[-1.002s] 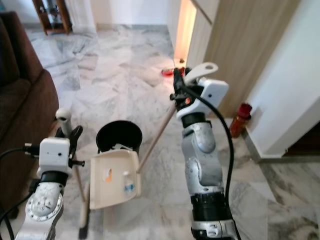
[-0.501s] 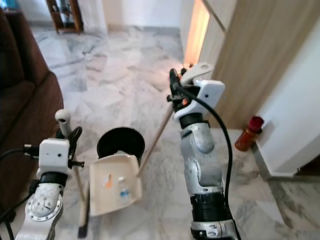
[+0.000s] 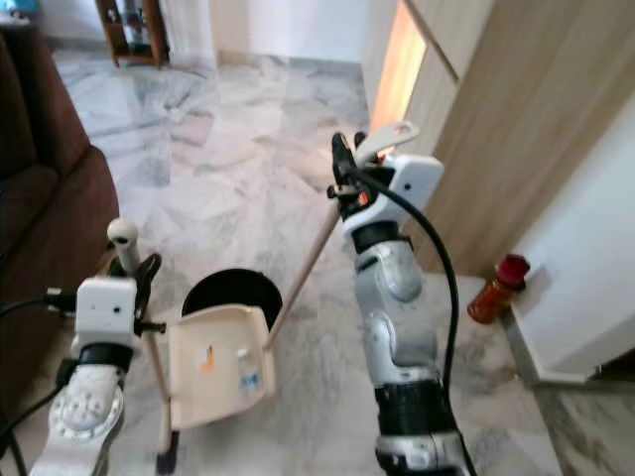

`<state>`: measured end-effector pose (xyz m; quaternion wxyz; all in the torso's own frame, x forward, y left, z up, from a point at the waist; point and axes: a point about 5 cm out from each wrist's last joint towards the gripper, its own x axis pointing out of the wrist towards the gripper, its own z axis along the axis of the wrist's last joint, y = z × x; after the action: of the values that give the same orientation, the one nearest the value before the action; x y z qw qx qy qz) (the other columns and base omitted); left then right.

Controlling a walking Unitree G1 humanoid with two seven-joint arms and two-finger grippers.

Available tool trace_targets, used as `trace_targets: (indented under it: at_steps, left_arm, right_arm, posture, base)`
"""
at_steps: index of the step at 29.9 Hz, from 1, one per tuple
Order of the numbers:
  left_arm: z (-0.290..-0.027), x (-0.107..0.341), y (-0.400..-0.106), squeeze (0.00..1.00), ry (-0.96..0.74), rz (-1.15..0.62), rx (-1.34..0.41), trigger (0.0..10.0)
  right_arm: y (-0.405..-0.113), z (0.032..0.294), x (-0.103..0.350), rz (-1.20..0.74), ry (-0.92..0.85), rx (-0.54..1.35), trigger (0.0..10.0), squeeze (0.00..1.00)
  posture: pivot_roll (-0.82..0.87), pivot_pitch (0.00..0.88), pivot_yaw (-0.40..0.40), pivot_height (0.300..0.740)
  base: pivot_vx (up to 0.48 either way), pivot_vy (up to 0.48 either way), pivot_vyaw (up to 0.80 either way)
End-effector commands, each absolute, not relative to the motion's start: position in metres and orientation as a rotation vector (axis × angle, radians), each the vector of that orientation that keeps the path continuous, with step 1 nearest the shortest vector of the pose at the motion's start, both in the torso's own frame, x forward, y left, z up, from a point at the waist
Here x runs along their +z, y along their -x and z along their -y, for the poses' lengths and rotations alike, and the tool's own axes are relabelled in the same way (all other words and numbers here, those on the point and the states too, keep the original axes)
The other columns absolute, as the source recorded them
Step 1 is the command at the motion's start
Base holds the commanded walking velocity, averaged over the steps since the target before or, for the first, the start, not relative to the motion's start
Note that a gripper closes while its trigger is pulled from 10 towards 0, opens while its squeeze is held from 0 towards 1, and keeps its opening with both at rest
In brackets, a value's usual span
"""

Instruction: Sweep floor

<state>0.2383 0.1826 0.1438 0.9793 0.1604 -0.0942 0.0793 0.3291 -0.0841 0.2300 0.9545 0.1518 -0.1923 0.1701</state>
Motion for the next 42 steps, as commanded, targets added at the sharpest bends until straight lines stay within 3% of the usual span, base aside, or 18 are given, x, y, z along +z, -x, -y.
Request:
trace_targets:
  at_steps: [1, 42]
  left_arm:
    - [-0.1788, 0.1542, -0.2377, 0.0, -0.339, 0.248, 0.155, 10.0]
    - [-0.1788, 0.1523, -0.2355, 0.0, -0.333, 0.238, 0.158, 10.0]
  right_arm:
    - [-0.3251, 0.0914, 0.2476, 0.475, -0.359, 0.333, 10.0, 0.0]
    - [-0.325, 0.0925, 0.2526, 0.492, -0.372, 0.319, 10.0, 0.0]
  posture:
    - [0.1, 0.069, -0.046, 0.74]
    - [0.1, 0.074, -0.047, 0.74]
  base:
    - [0.33, 0.0, 0.0]
    - [0.331, 0.0, 0.0]
